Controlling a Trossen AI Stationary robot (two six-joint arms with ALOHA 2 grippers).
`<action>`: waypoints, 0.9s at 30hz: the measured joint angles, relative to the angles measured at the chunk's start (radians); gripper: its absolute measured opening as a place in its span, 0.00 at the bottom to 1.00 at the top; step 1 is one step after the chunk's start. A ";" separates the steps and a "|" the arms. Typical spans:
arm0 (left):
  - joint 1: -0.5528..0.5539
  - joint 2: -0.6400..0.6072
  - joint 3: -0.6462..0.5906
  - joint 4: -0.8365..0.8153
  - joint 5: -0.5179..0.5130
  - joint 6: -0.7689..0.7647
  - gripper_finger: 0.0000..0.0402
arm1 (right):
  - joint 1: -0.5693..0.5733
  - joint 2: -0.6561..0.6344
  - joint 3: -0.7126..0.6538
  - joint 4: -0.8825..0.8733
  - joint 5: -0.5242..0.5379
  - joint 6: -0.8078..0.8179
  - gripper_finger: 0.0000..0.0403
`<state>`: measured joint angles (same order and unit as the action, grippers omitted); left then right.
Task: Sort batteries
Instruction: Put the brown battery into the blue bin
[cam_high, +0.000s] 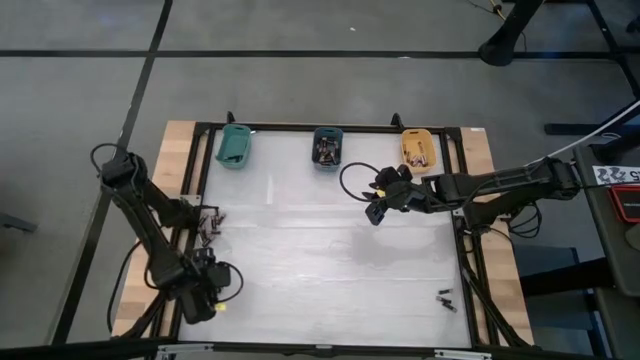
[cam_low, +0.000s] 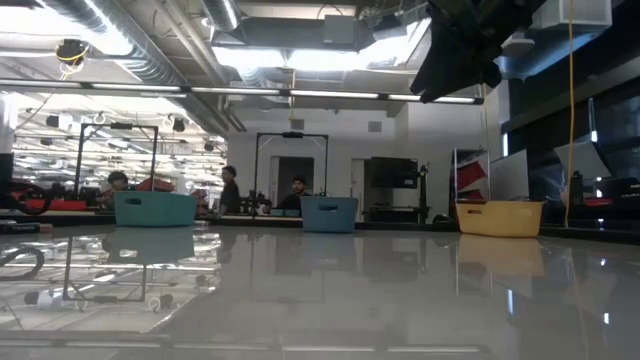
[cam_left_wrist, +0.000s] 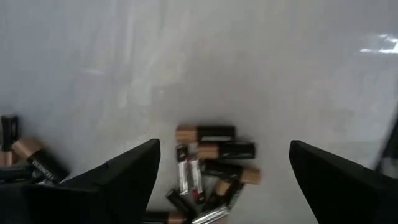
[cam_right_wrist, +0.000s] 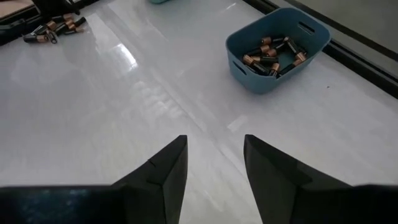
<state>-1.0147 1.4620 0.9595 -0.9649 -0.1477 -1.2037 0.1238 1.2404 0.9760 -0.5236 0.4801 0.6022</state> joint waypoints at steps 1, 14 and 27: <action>-0.007 0.000 -0.014 0.007 -0.001 -0.014 0.86 | 0.000 0.000 0.000 0.000 0.000 0.000 0.39; -0.016 0.002 -0.163 0.145 -0.014 -0.025 0.86 | 0.000 0.000 0.000 0.000 -0.001 0.002 0.39; -0.015 0.021 -0.215 0.220 -0.013 -0.005 0.86 | 0.000 0.000 0.000 -0.001 -0.001 0.021 0.39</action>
<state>-1.0298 1.4828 0.7446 -0.7447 -0.1603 -1.2091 0.1238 1.2404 0.9760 -0.5248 0.4789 0.6235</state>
